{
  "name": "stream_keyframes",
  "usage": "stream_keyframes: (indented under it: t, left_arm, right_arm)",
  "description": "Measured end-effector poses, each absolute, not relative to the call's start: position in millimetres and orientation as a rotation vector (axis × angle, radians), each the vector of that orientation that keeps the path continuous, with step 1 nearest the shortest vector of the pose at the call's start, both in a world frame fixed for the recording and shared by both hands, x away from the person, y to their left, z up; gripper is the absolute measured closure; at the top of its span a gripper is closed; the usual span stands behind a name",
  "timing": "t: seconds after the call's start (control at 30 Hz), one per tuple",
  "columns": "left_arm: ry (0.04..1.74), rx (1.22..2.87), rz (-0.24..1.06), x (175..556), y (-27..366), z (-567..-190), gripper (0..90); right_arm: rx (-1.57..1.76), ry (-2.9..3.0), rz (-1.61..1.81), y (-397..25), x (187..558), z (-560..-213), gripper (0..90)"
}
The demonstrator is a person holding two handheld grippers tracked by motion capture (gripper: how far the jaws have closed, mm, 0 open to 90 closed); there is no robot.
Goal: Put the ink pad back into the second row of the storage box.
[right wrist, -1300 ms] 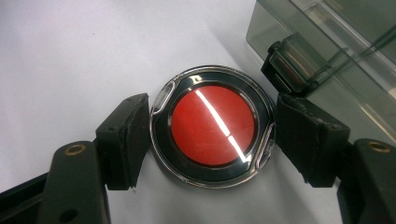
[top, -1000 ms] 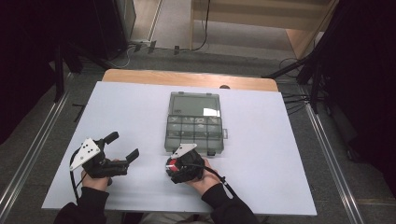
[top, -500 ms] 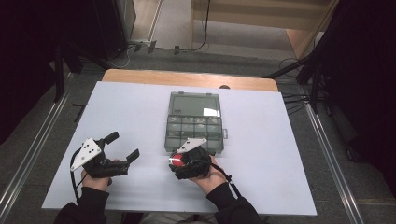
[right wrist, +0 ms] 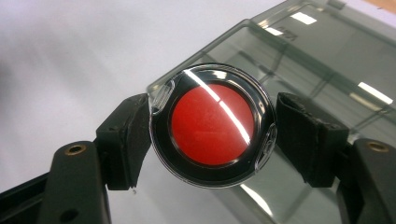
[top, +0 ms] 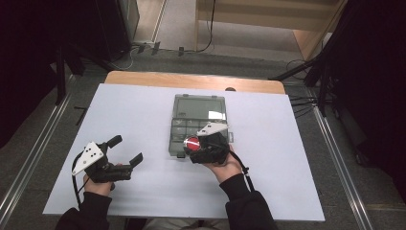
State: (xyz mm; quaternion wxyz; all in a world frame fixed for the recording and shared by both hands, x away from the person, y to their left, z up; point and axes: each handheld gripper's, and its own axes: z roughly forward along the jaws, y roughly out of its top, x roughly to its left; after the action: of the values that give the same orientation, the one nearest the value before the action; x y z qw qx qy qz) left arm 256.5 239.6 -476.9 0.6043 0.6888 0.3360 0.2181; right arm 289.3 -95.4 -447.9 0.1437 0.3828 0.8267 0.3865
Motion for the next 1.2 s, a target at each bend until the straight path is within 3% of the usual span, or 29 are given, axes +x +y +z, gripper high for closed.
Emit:
stream_keyframes:
  t: [1.2]
  left_arm:
    - [0.785, 1.6, 0.503, 257, 239, -478, 0.0]
  right_arm:
    - [1.259, 2.392, 0.895, -121, 320, -465, 30.1]
